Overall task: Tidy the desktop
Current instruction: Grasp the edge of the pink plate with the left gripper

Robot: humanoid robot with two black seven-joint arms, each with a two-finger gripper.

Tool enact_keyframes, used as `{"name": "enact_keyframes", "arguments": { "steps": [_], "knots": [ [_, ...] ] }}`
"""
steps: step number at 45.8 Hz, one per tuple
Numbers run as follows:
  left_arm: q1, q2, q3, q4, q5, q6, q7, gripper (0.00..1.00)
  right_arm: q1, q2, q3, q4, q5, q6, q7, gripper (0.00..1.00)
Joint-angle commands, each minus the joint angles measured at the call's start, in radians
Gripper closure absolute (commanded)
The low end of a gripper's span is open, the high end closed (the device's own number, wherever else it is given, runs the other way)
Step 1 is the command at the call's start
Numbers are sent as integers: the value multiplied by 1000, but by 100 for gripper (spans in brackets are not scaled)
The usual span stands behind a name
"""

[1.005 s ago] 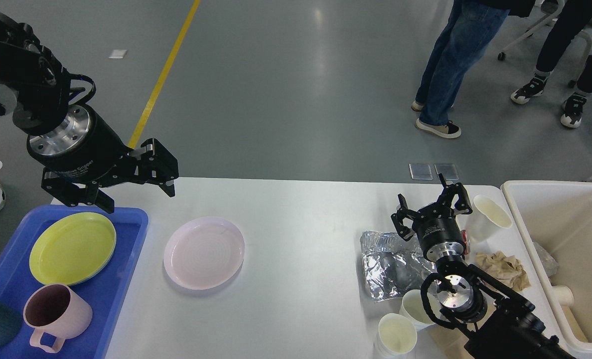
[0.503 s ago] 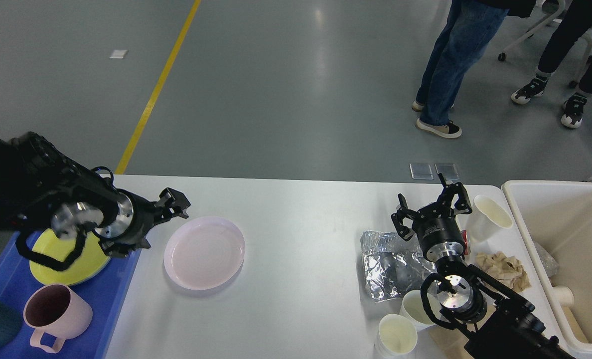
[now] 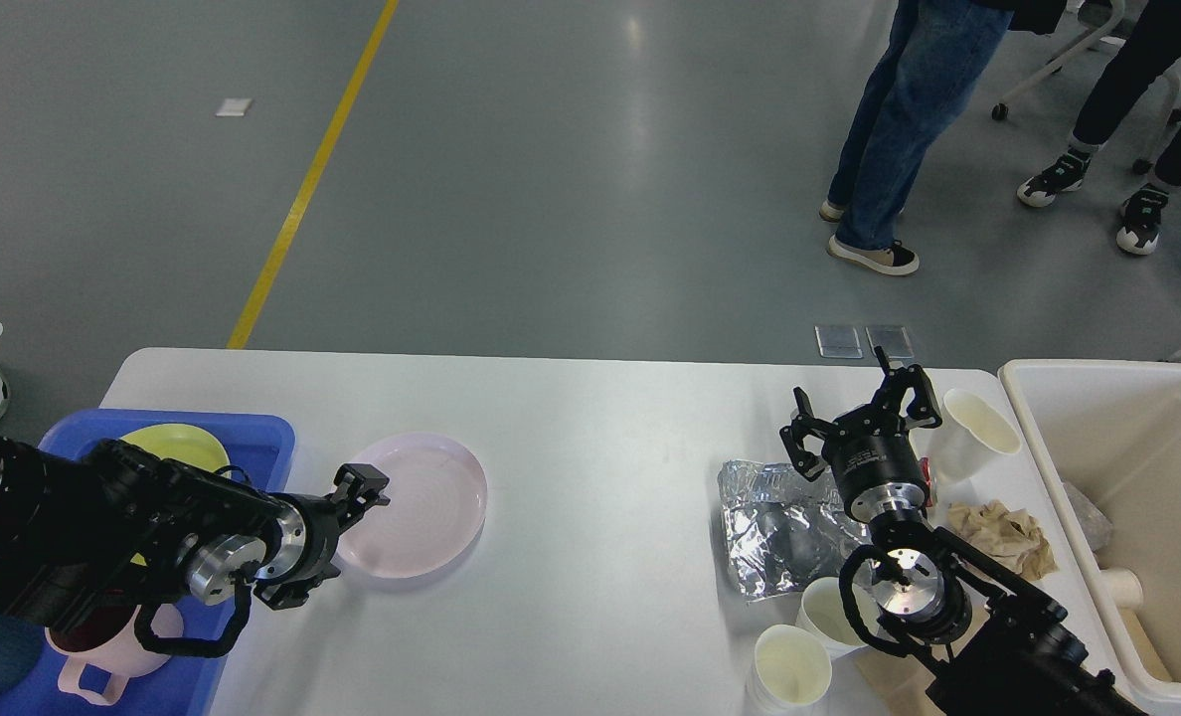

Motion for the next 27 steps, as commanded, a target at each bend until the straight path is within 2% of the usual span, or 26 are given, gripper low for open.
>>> {"name": "enact_keyframes", "arguments": {
  "steps": [1, 7, 14, 21, 27],
  "knots": [
    [30, 20, -20, 10, -6, -16, 62, 16, 0, 0, 0, -1, 0, 1, 0, 0],
    [65, 25, -70, 62, -6, -16, 62, 16, 0, 0, 0, -1, 0, -1, 0, 0],
    [70, 26, -85, 96, 0, -47, 37, 16, 1, 0, 0, -1, 0, 1, 0, 0],
    [74, 28, -88, 104, 2, -97, 28, 30, 1, 0, 0, -1, 0, 1, 0, 0],
    [107, 23, -90, 150, 5, -100, 28, 33, 0, 1, 0, -1, 0, 1, 0, 0]
  ]
}}
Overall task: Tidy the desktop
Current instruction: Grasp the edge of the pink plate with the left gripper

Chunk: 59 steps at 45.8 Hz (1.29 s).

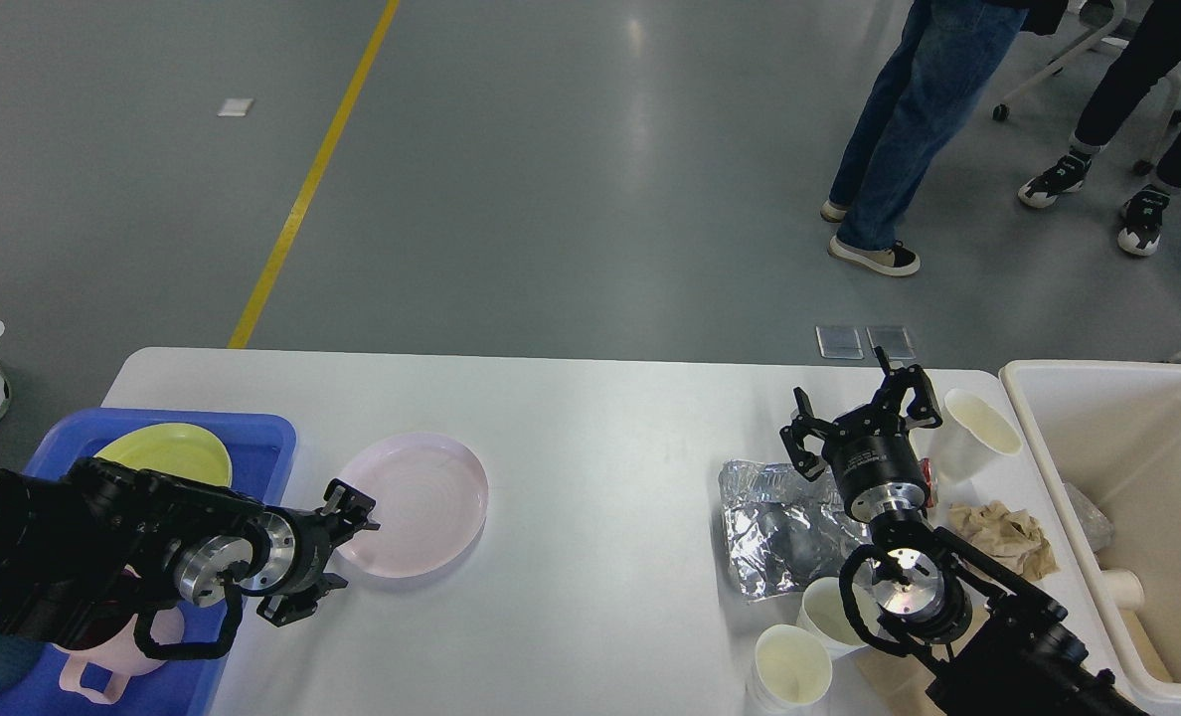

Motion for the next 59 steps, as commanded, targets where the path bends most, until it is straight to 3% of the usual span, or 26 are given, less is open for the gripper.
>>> {"name": "enact_keyframes", "arguments": {
  "steps": [1, 20, 44, 54, 59],
  "knots": [
    [26, -4, -2, 45, 2, -3, 1, 34, -1, 0, 0, 0, 0, 0, 0, 0],
    [45, -4, -20, 73, 5, -52, 13, 67, 1, 0, 0, 0, 0, 0, 0, 0],
    [54, -4, -22, 79, 35, -88, 15, 78, 1, 0, 0, 0, 0, 0, 0, 0],
    [56, -3, -20, 82, 55, -144, 16, 96, 1, 0, 0, 0, 0, -1, 0, 0],
    [56, -3, -20, 82, 57, -160, 18, 100, 0, 0, 0, 0, 0, 0, 0, 0]
  ]
}}
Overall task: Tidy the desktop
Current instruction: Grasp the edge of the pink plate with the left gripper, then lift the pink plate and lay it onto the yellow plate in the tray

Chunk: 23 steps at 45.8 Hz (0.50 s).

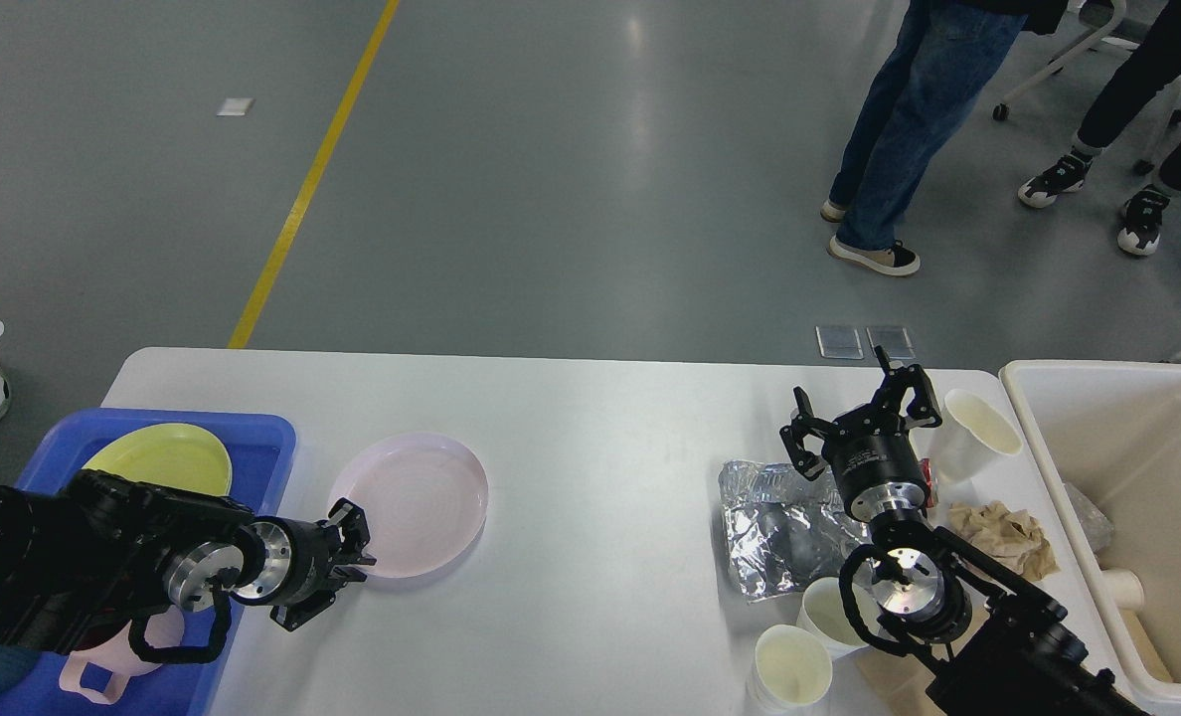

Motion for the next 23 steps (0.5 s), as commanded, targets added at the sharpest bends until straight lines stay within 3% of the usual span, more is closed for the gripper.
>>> {"name": "enact_keyframes", "arguments": {
  "steps": [1, 15, 23],
  "knots": [
    [0, 0, 1, 0, 1, -18, 1, 100, 0, 0, 0, 1, 0, -1, 0, 0],
    [-14, 0, 0, -7, 2, -35, 15, 100, 0, 0, 0, -1, 0, -1, 0, 0],
    [-161, 61, 75, -102, 2, -93, 64, 100, -1, 0, 0, -1, 0, -1, 0, 0]
  ]
}}
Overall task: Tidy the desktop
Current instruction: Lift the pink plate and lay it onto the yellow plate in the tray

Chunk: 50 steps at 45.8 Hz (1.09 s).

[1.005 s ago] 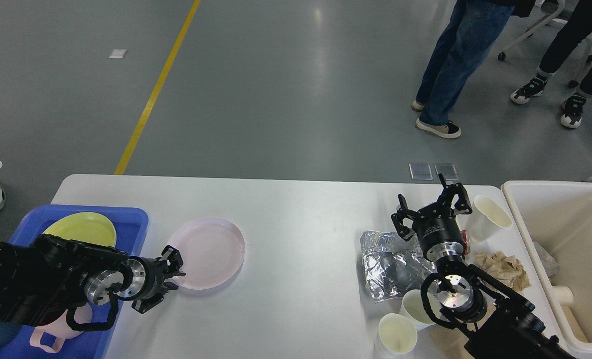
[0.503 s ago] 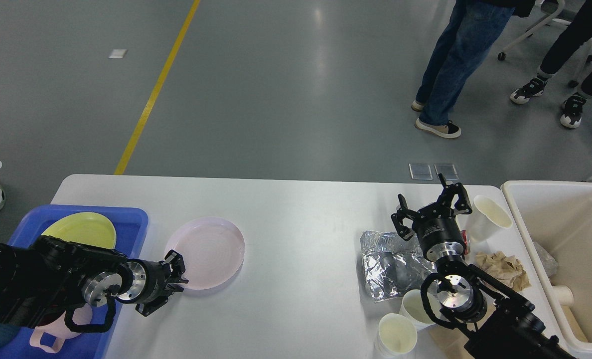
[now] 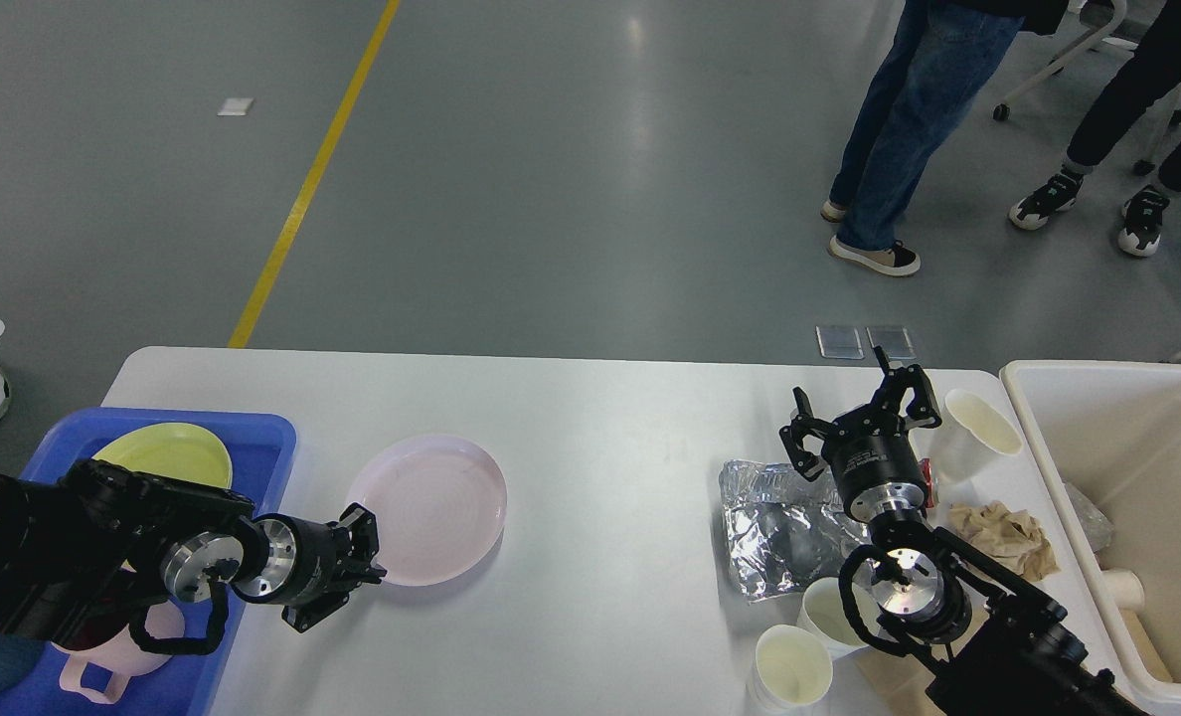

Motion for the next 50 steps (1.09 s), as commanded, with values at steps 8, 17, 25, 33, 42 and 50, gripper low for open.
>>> {"name": "enact_keyframes", "arguments": {
  "steps": [8, 17, 25, 33, 42, 50],
  "knots": [
    [-347, 117, 187, -189, 1, -159, 41, 100, -1, -1, 0, -1, 0, 0, 0, 0],
    [-624, 154, 339, -346, 1, -256, 70, 100, 1, -1, 0, -1, 0, 0, 0, 0],
    [-839, 140, 459, -492, -14, -340, 59, 100, 1, -1, 0, -1, 0, 0, -1, 0],
    [-1016, 104, 606, -562, -81, -451, 9, 100, -1, -1, 0, -1, 0, 0, 0, 0],
    [-1037, 117, 710, -524, -88, -514, -71, 100, 1, -1, 0, -1, 0, 0, 0, 0],
    [-890, 262, 727, -302, -25, -600, -62, 100, -1, -1, 0, 1, 0, -1, -1, 0]
  ]
}}
